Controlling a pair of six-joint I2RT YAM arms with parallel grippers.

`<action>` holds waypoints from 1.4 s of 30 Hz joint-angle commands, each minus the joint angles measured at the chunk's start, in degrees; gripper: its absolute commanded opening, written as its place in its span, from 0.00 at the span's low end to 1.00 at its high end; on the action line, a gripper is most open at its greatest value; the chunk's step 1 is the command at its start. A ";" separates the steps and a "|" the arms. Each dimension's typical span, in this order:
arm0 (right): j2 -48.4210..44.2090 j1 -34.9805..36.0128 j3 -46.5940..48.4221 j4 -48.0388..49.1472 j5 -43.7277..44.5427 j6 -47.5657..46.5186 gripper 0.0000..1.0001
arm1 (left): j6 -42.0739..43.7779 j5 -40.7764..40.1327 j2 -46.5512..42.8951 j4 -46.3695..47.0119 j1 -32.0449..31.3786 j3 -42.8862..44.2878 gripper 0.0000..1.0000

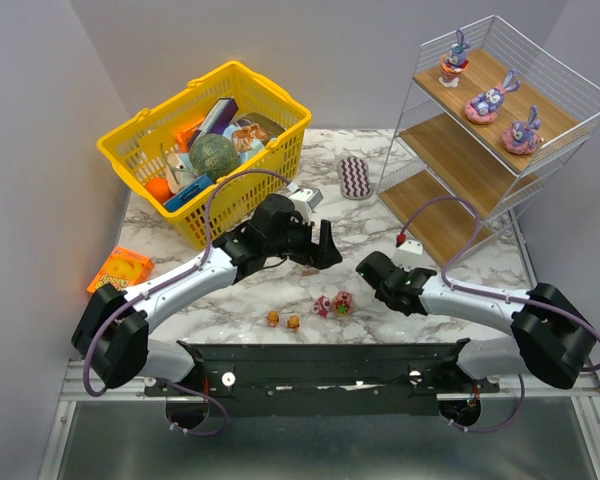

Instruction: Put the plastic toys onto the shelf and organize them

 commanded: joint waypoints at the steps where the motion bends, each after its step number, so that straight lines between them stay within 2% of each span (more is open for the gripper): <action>1: 0.83 -2.74 -4.13 15.27 -3.15 -4.48 0.01 | -1.20 -2.27 2.43 2.70 -0.34 1.15 0.90; 12: 5.48 -3.10 -3.96 22.08 -5.26 -7.57 0.01 | -1.82 -2.71 5.95 3.32 -0.61 2.47 0.86; 24: 1.36 -3.01 -4.40 24.63 -12.39 -9.06 0.00 | -2.61 -3.15 8.24 4.63 -1.31 2.82 0.81; 30: -4.60 -3.01 -2.91 16.04 -9.67 -7.05 0.01 | -2.61 -3.94 9.38 6.21 -3.24 2.21 0.78; 34: -12.76 -3.01 -0.28 1.39 -5.63 -5.02 0.02 | -2.70 -7.35 12.18 6.57 -5.79 2.90 0.78; 37: -17.97 -3.01 1.75 -5.40 -4.30 -5.81 0.14 | -2.52 -11.48 14.91 7.80 -8.86 4.57 0.80; 42: -27.37 -3.01 6.84 -9.91 -4.39 -10.80 0.30 | -6.29 -21.86 18.96 7.01 -12.03 6.16 0.78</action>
